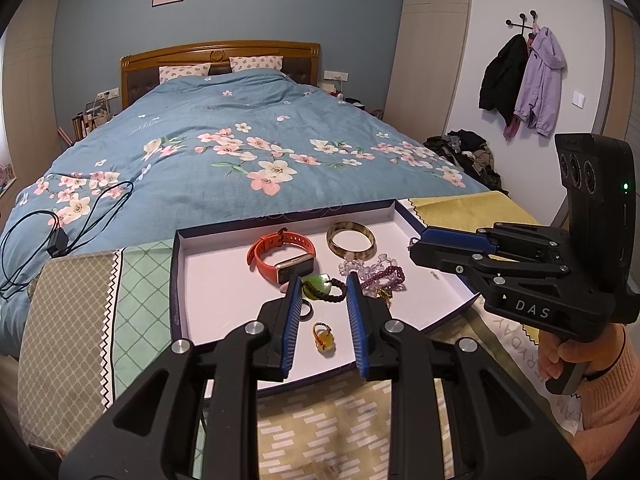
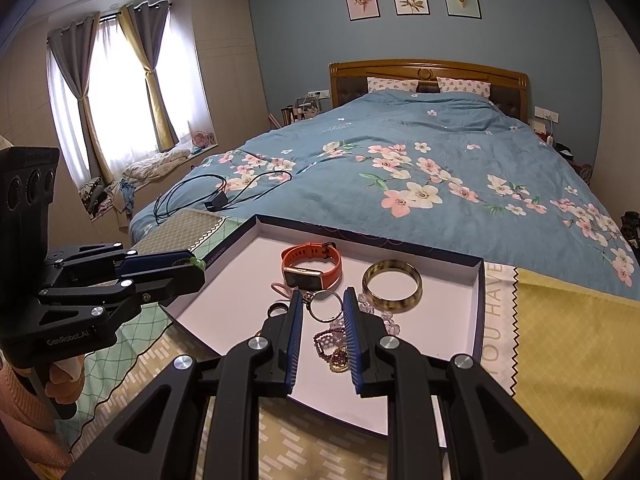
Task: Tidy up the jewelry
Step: 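Lower both tools into the box and open them to release the rings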
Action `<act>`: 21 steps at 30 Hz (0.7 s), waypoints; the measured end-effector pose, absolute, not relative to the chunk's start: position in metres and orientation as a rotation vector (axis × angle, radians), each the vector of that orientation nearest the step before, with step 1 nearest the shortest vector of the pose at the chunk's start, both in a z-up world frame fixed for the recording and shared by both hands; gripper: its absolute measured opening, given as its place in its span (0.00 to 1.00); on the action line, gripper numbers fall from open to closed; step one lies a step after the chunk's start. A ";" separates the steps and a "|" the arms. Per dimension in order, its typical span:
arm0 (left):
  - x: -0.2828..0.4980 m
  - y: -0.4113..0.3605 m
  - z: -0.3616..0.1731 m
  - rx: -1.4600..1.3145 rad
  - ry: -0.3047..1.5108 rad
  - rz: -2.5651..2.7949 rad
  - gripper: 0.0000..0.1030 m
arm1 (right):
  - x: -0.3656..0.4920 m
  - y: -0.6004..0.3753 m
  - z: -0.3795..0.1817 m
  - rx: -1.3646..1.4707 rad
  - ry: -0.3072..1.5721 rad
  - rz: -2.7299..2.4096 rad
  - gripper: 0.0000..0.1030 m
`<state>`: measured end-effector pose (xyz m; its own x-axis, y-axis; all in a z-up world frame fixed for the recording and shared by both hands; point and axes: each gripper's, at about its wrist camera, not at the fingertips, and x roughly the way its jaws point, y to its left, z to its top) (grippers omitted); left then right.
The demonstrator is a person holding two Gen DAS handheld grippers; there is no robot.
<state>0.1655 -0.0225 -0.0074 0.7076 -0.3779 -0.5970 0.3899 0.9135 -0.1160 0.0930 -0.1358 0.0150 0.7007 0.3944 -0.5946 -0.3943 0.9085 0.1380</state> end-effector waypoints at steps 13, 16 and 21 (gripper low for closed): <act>0.176 -0.023 -0.014 0.017 0.672 -0.413 0.22 | 0.102 -0.139 0.006 0.016 0.681 0.439 0.18; 0.179 -0.024 -0.016 0.018 0.678 -0.408 0.22 | 0.103 -0.139 0.005 0.017 0.687 0.437 0.18; 0.183 -0.026 -0.019 0.018 0.687 -0.403 0.22 | 0.106 -0.140 0.003 0.021 0.699 0.436 0.18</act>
